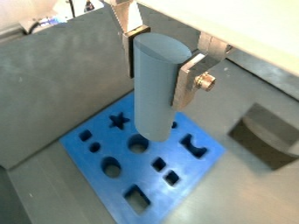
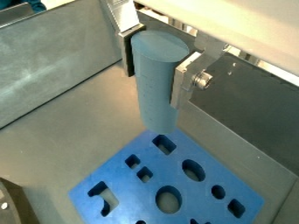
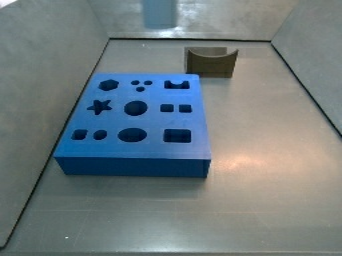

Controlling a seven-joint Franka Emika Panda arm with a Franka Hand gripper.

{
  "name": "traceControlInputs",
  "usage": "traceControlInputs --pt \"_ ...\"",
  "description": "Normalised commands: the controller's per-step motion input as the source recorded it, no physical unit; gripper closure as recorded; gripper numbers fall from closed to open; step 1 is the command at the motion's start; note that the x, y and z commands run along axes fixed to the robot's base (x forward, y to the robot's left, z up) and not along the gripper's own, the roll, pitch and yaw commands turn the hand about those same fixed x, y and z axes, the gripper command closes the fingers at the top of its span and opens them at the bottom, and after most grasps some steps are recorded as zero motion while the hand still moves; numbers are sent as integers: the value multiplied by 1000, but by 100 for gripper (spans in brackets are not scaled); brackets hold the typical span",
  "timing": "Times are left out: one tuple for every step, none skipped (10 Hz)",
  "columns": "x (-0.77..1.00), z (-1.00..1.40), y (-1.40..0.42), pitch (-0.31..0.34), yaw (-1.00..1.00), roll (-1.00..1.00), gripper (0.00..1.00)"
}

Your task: Insert the oval object.

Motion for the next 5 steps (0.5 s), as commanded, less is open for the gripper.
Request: traceControlInputs --pt "-697 -1000 -503 -3 -191 44 100" --pt "-654 -1000 -557 -16 -157 81 100" --pt "-443 -1000 -749 -33 -180 113 100" --pt "-169 -1000 -409 -47 -163 140 100" --pt "49 -749 -194 -17 -97 181 100"
